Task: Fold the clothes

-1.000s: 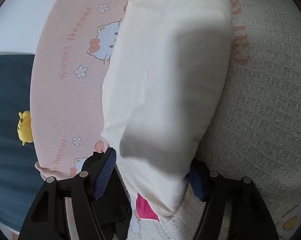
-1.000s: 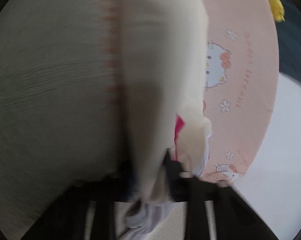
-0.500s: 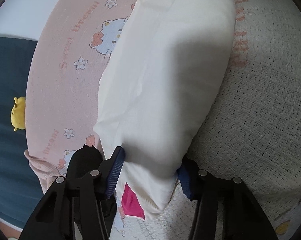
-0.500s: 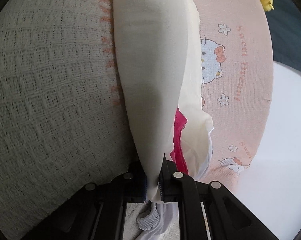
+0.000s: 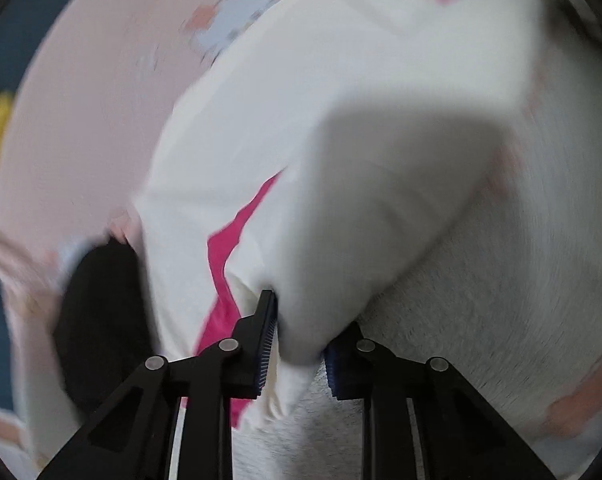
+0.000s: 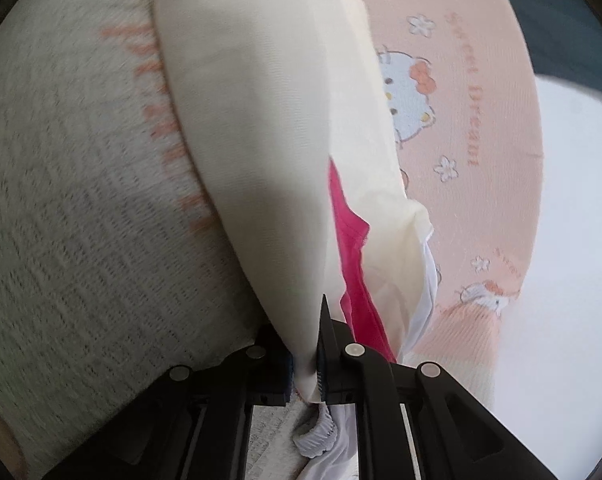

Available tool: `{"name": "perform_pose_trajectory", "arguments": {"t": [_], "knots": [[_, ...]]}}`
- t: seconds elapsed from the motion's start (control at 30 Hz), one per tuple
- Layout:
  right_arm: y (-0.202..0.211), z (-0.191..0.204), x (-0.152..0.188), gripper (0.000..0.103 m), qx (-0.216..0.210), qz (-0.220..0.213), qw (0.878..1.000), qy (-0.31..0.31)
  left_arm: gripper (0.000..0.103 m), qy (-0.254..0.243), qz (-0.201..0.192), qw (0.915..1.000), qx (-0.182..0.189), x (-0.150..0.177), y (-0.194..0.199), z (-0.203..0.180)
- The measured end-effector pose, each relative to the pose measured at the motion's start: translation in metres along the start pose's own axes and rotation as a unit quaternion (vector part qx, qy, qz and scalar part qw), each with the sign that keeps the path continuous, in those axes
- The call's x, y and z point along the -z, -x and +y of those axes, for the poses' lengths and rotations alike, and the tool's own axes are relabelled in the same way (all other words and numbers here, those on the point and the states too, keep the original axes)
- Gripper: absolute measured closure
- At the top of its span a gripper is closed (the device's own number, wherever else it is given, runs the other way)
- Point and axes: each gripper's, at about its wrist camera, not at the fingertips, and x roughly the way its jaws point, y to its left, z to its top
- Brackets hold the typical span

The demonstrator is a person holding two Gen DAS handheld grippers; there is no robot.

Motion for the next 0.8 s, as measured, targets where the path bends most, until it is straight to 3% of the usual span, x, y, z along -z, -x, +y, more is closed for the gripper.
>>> {"name": "perform_pose_trajectory", "arguments": {"t": [0.13,0.3,0.6,0.8], "knots": [[0.002,-0.005,-0.001,0.096,0.010,0.006,1.000,-0.019,0.087,0.054,0.016,0.9982,0.022,-0.004,0.005,0.015],[0.019,-0.020,0.003,0.097,0.022,0.006,0.999,-0.041,0.090,0.064,0.022,0.9976,0.012,0.007,0.017,0.017],[0.087,-0.008,0.029,0.097,-0.032,0.006,0.998,-0.048,0.091,0.096,0.033,0.9941,0.038,0.058,0.054,0.031],[0.103,0.005,0.022,0.097,-0.057,0.003,0.998,-0.033,0.091,0.111,0.057,0.9908,0.052,0.094,0.061,0.024]]}}
